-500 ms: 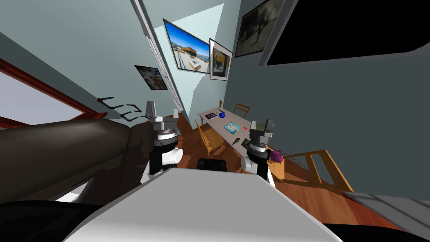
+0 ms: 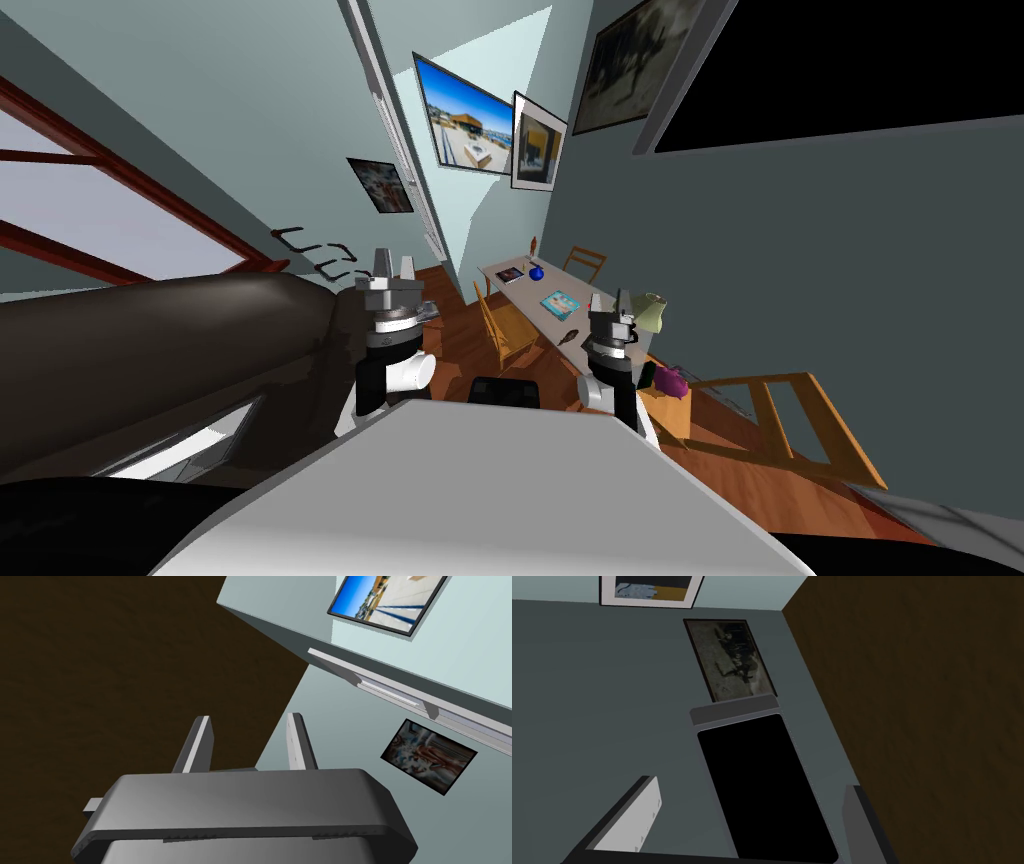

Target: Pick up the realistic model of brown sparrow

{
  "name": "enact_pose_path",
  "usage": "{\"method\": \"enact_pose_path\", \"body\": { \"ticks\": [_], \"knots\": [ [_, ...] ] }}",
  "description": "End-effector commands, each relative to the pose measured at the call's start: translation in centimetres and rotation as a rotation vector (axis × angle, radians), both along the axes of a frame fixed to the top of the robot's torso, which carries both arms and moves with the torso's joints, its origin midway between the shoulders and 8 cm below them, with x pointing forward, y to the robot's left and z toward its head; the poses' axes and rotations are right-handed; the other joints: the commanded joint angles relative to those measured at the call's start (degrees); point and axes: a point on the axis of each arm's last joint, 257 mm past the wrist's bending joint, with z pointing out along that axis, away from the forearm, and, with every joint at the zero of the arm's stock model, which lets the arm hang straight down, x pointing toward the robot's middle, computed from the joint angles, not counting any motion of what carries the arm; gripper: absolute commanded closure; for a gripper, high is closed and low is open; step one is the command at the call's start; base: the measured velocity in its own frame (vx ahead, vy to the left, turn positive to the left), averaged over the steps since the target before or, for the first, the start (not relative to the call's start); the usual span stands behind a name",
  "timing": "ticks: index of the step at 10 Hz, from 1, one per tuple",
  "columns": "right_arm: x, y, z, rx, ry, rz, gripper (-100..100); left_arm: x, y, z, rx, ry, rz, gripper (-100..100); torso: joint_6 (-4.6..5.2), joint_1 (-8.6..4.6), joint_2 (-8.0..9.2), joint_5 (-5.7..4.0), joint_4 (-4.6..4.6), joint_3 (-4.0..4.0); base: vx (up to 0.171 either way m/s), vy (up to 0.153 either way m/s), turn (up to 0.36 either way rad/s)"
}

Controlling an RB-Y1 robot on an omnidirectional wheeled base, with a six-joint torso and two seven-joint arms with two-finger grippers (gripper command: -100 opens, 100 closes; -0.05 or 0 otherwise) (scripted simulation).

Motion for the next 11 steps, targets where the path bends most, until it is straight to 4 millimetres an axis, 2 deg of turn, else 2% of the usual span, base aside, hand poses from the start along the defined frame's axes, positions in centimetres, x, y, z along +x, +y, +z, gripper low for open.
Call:
{"method": "enact_pose_path", "body": {
  "ticks": [1, 3, 4, 7, 8, 9, 10, 11],
  "knots": [
    [1.3, -0.7, -1.9, 0.039, 0.059, 0.027, -100, 0.0, 0.0, 0.0, 0.0, 0.0, 0.0, 0, 0.0, 0.0, 0.0, 0.0, 0.0, 0.0, -0.064, 0.028, 0.149],
    [2.9, -2.2, -4.4, 0.102, 0.132, 0.054, -100, 0.0, 0.0, 0.0, 0.0, 0.0, 0.0, 0, 0.01, -0.01, 0.03, 0.0, 0.01, 0.02, -0.057, 0.023, 0.139],
    [3.0, -2.3, -4.7, 0.103, 0.139, 0.053, -100, 0.0, 0.0, 0.0, 0.0, 0.0, 0.0, 0, -0.01, -0.03, -0.02, -0.01, 0.0, 0.0, -0.025, 0.009, 0.06],
    [5.7, -5.7, -9.6, 0.225, 0.267, 0.072, -100, 0.0, 0.0, 0.0, 0.0, 0.0, 0.0, 0, 0.01, -0.13, -0.14, -0.03, -0.03, -0.08, -0.023, -0.002, 0.14],
    [5.7, -5.8, -9.8, 0.234, 0.274, 0.076, -100, 0.0, 0.0, 0.0, 0.0, 0.0, 0.0, 0, 0.02, -0.18, -0.13, -0.04, -0.03, -0.07, -0.018, -0.011, 0.034],
    [6.5, -7.2, -11.6, 0.289, 0.318, 0.078, -100, 0.0, 0.0, 0.0, 0.0, 0.0, 0.0, 0, 0.04, -0.17, -0.14, -0.04, -0.02, -0.07, -0.012, -0.007, 0.068],
    [6.6, -7.2, -11.7, 0.29, 0.32, 0.078, -100, 0.0, 0.0, 0.0, 0.0, 0.0, 0.0, 0, 0.02, -0.17, -0.16, -0.04, -0.03, -0.09, -0.008, -0.007, 0.065],
    [7.3, -8.8, -13.6, 0.35, 0.363, 0.076, -100, 0.0, 0.0, 0.0, 0.0, 0.0, 0.0, 0, 0.03, -0.15, -0.18, -0.03, -0.03, -0.1, -0.008, -0.008, 0.113]
  ]
}}
